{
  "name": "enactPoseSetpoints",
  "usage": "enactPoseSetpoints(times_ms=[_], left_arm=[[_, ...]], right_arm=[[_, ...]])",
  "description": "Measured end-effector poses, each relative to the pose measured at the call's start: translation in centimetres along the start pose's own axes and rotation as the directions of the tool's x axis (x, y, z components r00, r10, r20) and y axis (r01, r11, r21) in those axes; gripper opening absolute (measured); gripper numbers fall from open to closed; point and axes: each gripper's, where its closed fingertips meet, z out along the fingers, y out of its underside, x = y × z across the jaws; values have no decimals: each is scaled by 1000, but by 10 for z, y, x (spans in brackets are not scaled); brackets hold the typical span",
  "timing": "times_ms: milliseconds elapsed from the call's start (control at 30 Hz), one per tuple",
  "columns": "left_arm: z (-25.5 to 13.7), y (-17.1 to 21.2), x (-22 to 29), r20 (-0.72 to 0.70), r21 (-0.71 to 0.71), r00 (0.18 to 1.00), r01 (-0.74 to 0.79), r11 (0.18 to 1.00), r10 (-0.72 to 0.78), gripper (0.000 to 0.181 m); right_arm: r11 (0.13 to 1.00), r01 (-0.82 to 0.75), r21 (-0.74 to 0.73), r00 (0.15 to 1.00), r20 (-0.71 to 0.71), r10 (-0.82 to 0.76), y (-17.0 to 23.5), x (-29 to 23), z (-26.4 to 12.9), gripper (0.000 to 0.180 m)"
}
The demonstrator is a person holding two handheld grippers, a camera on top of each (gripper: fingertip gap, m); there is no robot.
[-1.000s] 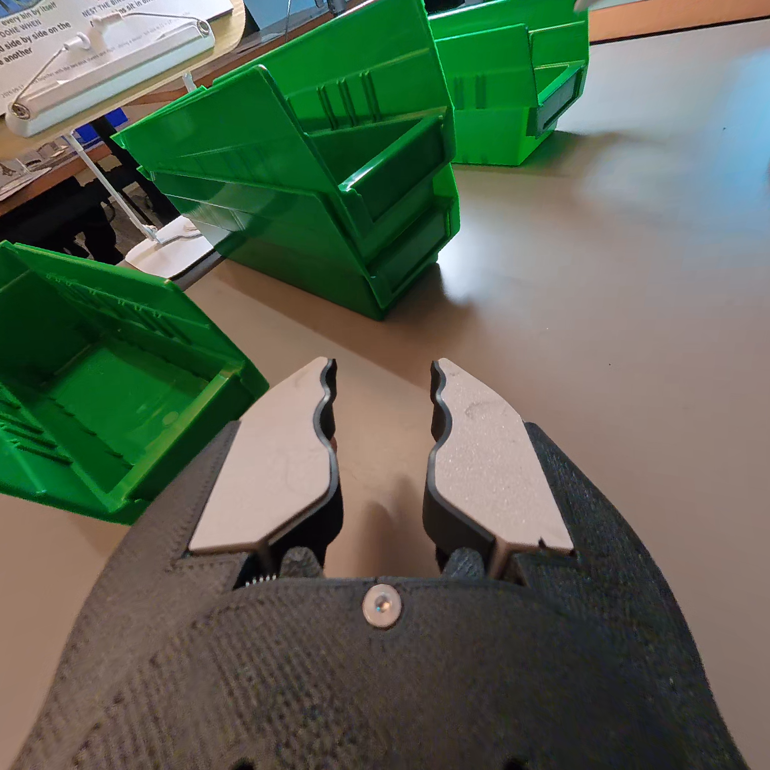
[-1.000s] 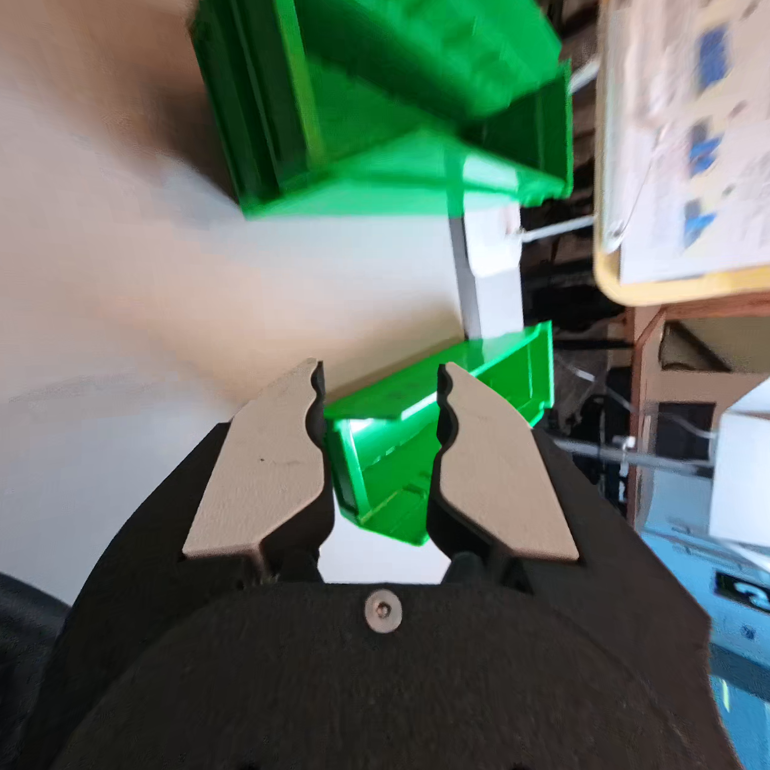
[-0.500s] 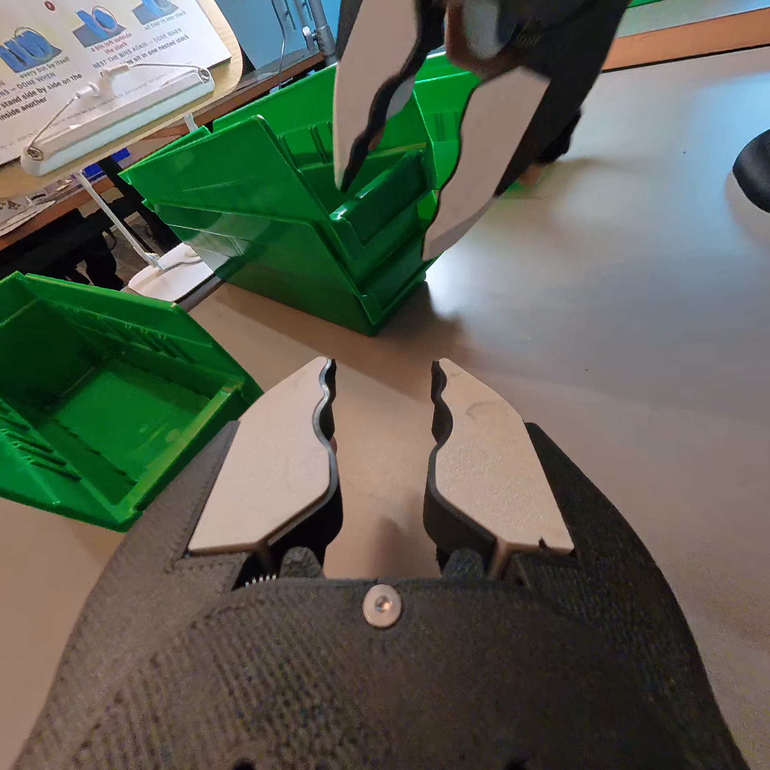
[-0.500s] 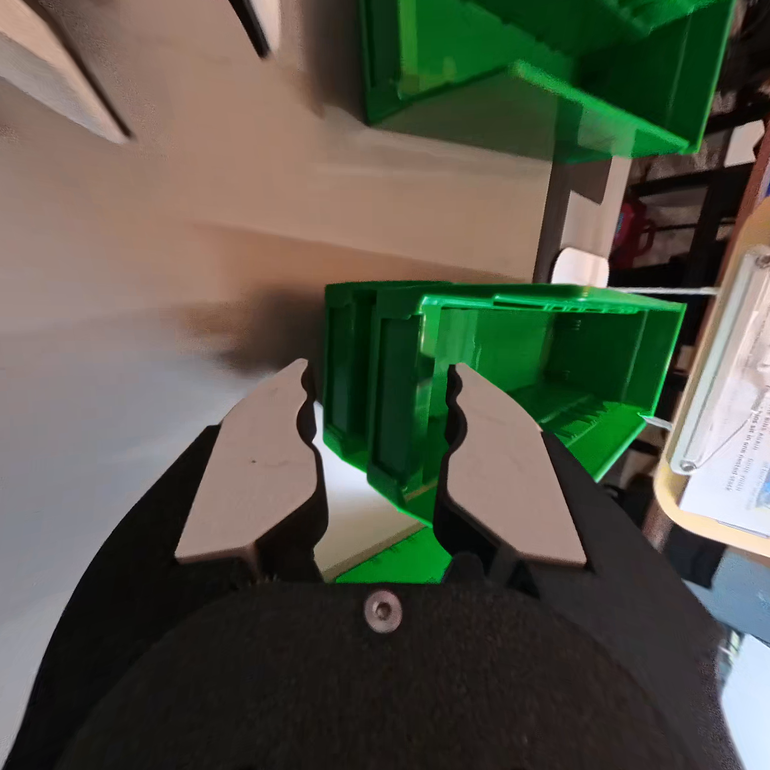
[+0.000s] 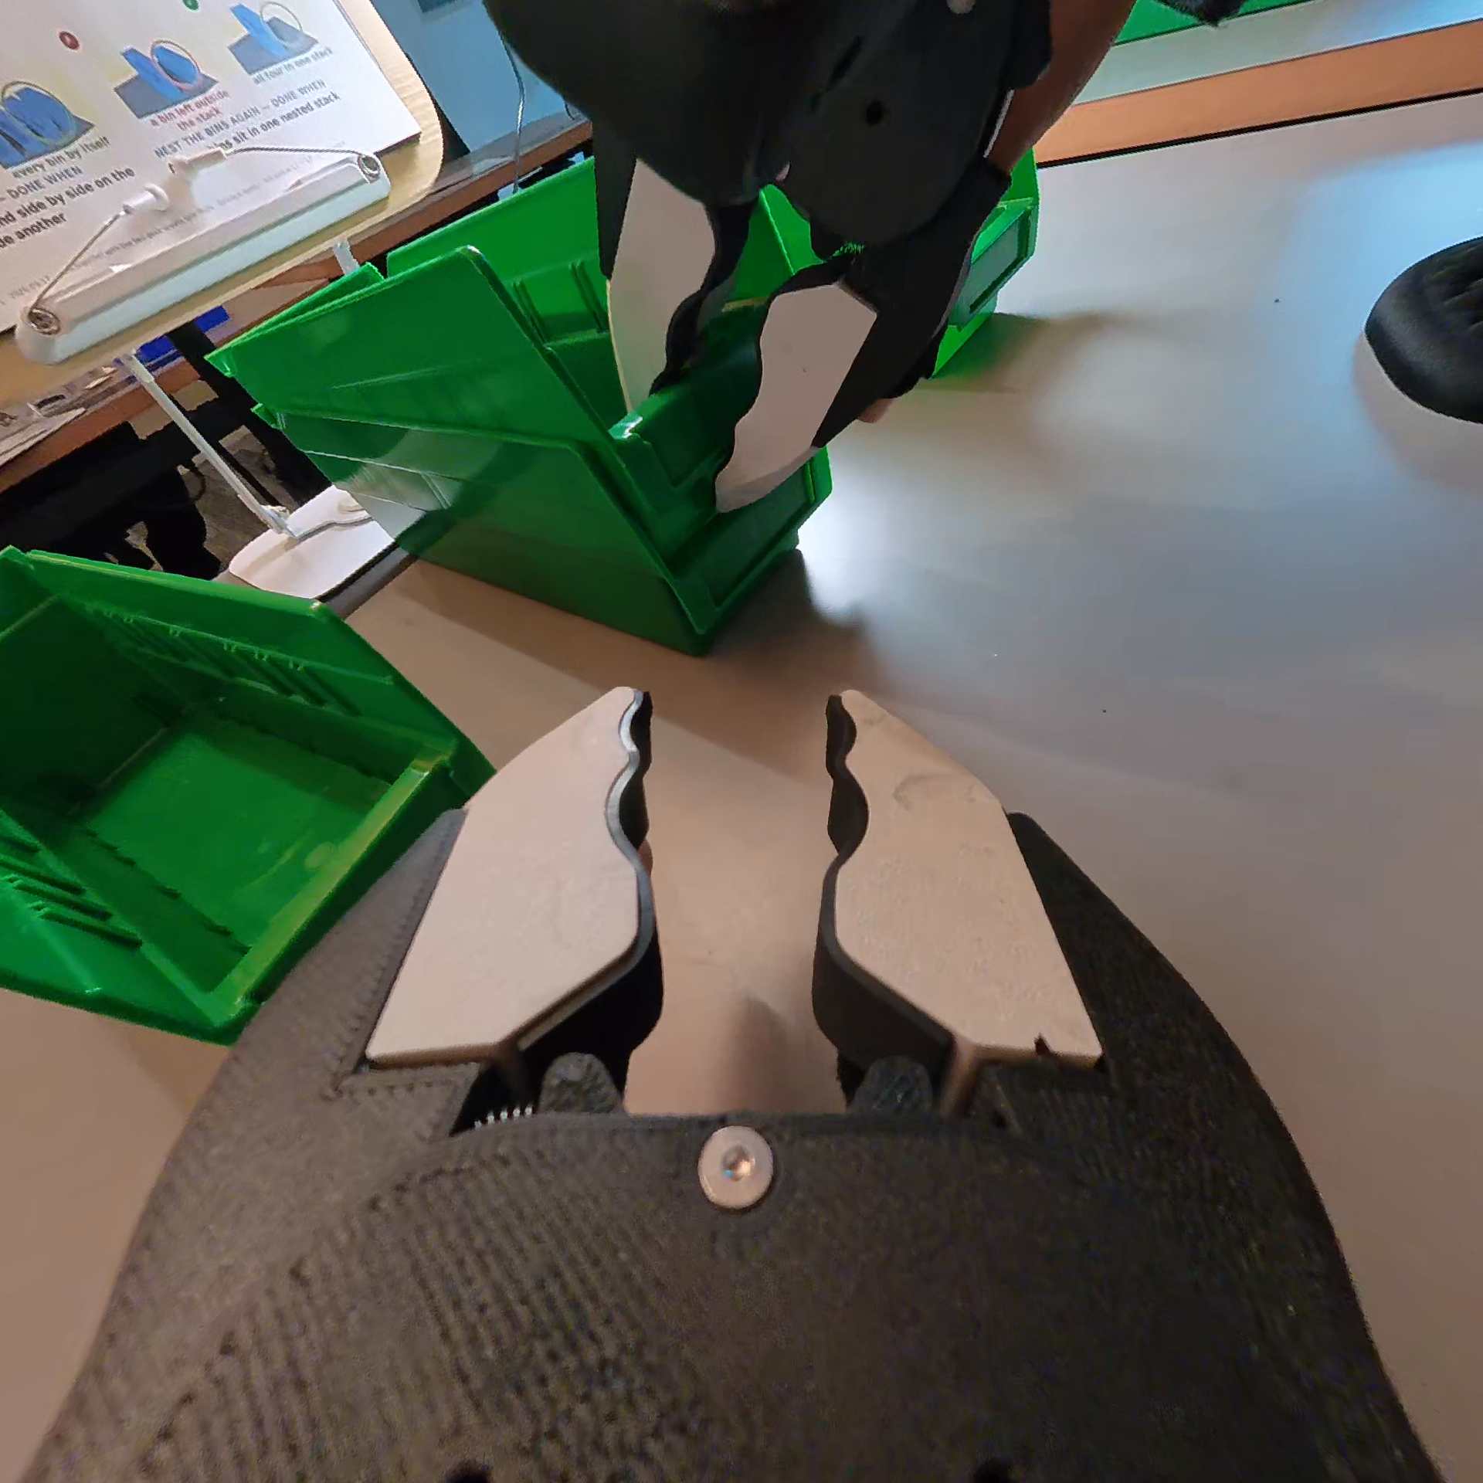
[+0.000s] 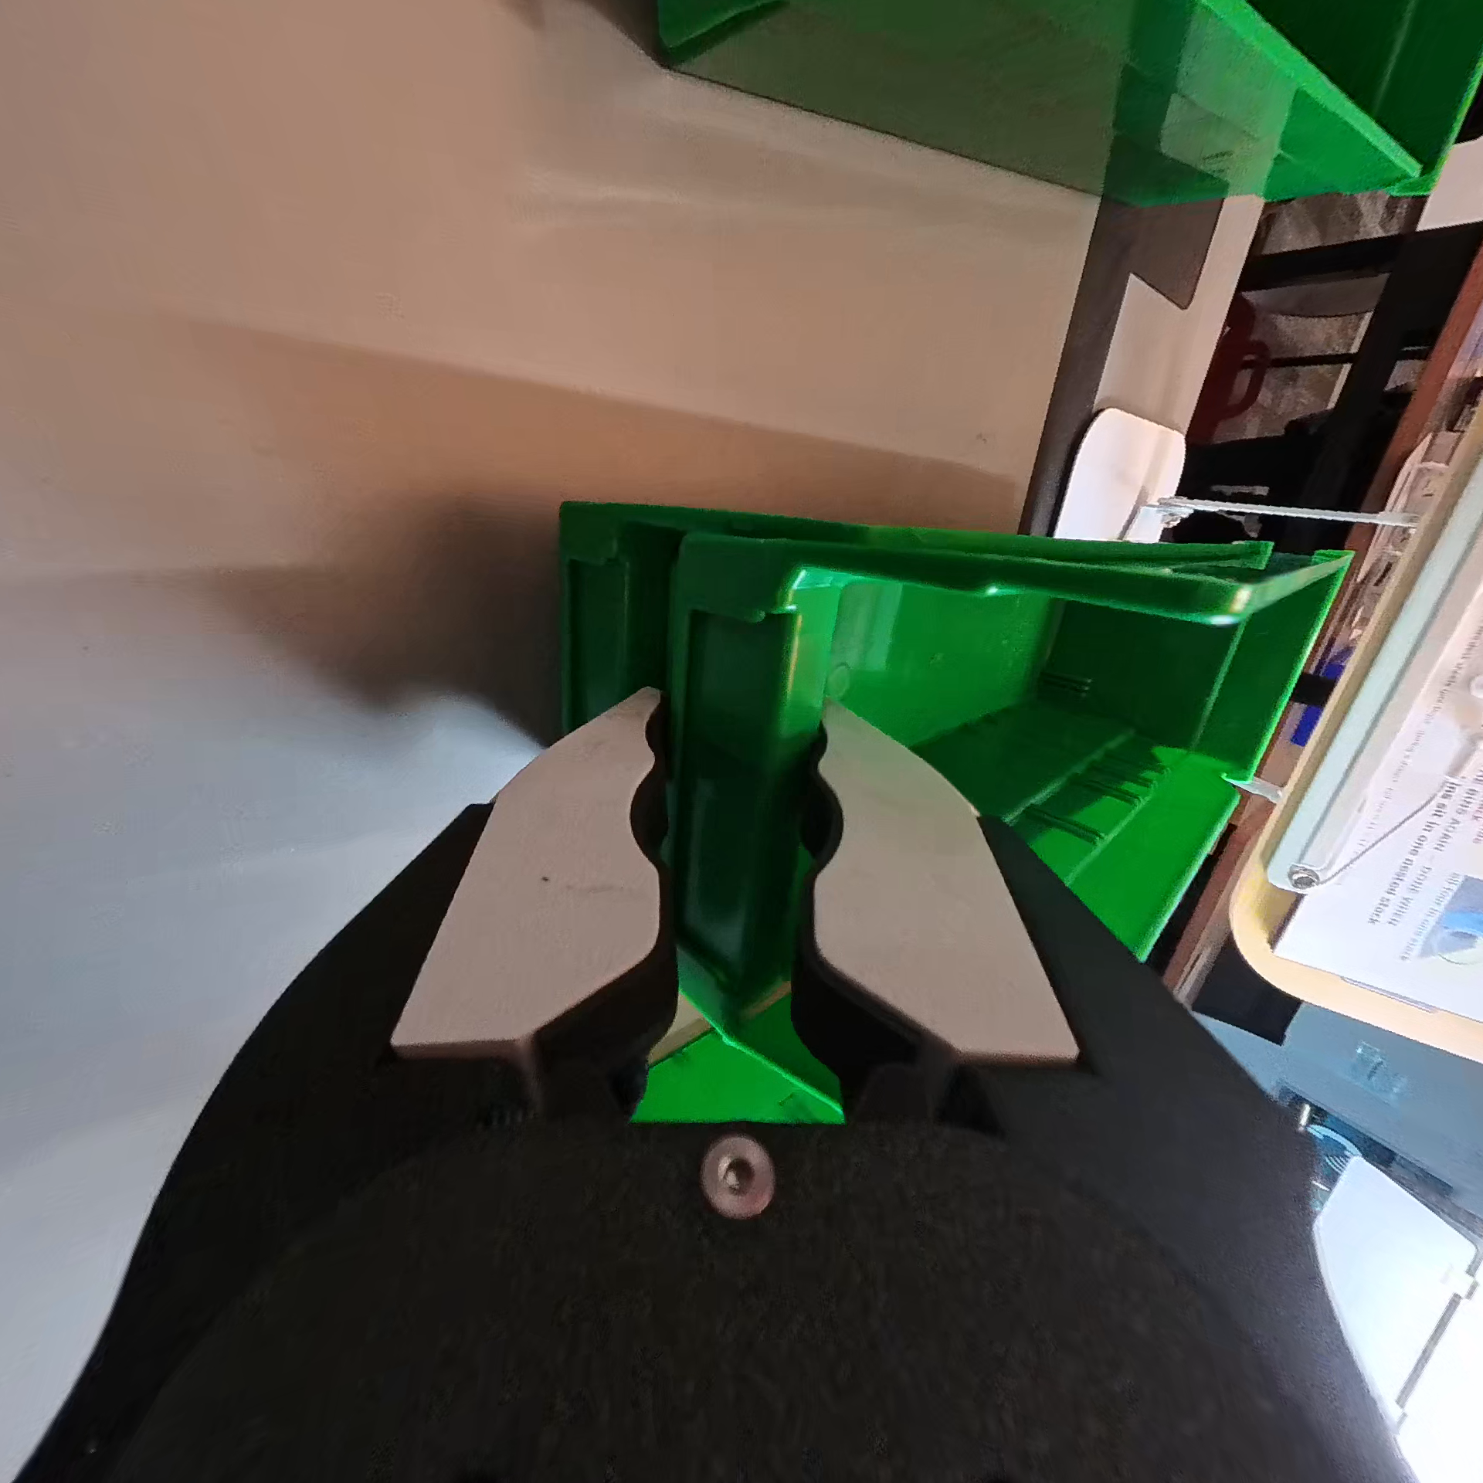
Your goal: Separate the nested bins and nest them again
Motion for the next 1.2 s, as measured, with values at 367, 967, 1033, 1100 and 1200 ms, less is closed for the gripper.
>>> enactPoseSetpoints(times_ms=[367, 967, 1033, 1100, 1200], left_arm=[[3, 6, 2, -8, -29, 1000, -1, 1000, 1, 40], [17, -29, -17, 2, 118, 987, 158, 980, -160, 40], [22, -33, -24, 30, 142, 986, 156, 978, -161, 40], [28, -33, -30, 66, 140, 989, 124, 982, -135, 38], [36, -28, -34, 77, 119, 991, 103, 988, -113, 26]], right_arm=[[996, -84, 43, 995, 57, 82, -4, 13, -18, 28], [992, -88, 86, 987, 140, 76, -37, 8, -49, 28], [992, -87, 92, 989, 130, 75, -41, 4, -48, 28], [992, -79, 99, 990, 128, 66, -45, 0, -48, 28], [994, -60, 90, 990, 130, 48, -48, -3, -51, 28]])
